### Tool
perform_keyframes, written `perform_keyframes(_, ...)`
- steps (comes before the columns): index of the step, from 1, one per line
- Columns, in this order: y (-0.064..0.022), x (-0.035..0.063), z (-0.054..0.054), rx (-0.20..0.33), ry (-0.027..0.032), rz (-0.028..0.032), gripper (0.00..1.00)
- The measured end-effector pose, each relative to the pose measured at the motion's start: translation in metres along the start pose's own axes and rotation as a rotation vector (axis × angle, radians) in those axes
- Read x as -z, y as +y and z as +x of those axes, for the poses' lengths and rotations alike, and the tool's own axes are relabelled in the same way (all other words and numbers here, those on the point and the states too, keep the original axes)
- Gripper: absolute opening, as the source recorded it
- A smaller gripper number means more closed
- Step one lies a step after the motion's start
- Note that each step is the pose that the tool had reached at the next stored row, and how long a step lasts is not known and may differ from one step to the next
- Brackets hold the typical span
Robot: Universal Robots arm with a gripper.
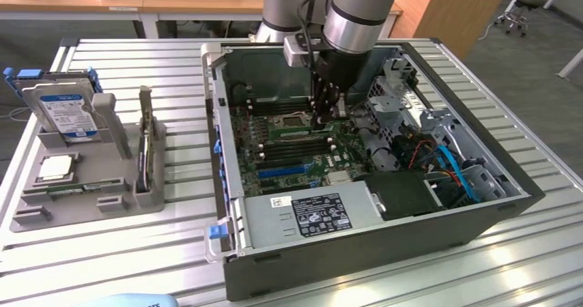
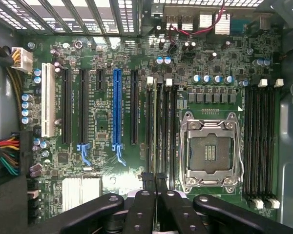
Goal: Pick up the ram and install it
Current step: 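Insert the ram into the slot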
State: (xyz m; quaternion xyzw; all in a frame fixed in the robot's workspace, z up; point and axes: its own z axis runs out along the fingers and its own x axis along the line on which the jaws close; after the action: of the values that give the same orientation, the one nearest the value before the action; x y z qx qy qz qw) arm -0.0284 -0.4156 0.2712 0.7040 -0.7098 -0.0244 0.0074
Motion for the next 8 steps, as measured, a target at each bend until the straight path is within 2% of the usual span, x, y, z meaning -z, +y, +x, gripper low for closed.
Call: perform_keyframes(8, 0.0, 0.0001, 0.0064, 0.0, -0.0002, 0.0001, 0.11)
